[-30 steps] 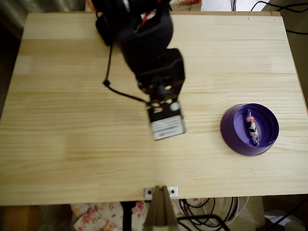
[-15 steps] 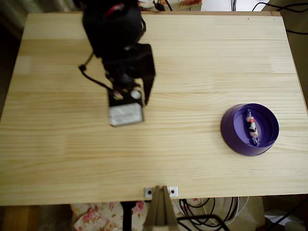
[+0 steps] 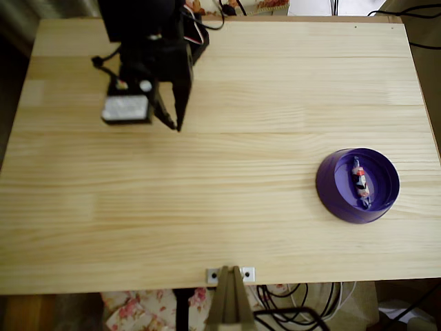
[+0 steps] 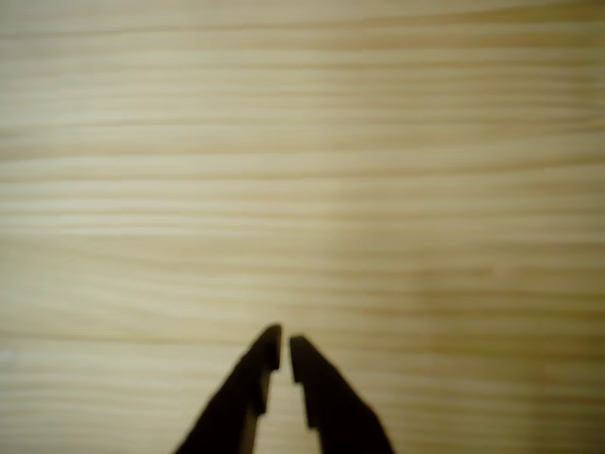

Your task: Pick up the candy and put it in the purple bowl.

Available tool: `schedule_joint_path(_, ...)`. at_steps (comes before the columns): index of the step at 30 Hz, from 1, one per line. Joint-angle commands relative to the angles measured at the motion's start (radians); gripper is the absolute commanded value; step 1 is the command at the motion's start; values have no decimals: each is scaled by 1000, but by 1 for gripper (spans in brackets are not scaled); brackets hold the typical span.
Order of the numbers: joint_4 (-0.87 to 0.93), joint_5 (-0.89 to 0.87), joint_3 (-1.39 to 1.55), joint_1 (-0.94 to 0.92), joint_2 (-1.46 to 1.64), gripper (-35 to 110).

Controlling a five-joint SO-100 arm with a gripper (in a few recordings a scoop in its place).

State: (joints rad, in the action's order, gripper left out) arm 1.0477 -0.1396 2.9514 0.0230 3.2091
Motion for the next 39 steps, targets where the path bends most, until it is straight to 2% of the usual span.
schedule_joint_path(1, 35, 5, 9, -5, 91, 0)
schedule_joint_path(15, 29, 63, 52, 0, 91, 0)
schedule_joint_path(39, 29, 64, 52, 2, 91, 0)
